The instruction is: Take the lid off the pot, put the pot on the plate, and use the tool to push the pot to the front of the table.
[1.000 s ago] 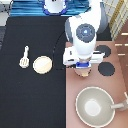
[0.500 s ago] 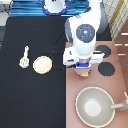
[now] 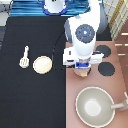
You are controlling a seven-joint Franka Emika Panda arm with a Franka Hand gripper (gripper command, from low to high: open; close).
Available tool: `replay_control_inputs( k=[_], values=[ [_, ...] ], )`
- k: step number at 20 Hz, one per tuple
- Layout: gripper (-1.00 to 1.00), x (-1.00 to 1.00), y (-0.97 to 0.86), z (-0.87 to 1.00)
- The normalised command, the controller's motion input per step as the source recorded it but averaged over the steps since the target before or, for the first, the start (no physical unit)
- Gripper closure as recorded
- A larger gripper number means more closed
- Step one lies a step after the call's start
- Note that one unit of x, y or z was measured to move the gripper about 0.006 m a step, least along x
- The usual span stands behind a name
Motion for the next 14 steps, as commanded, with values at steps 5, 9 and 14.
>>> replay_control_inputs(
  k=[5,9,14],
  values=[
    [1.0,-0.01,0.11,0.31],
    [1.0,-0.36,0.0,0.83],
    [1.0,-0.81,0.0,0.59]
  ],
)
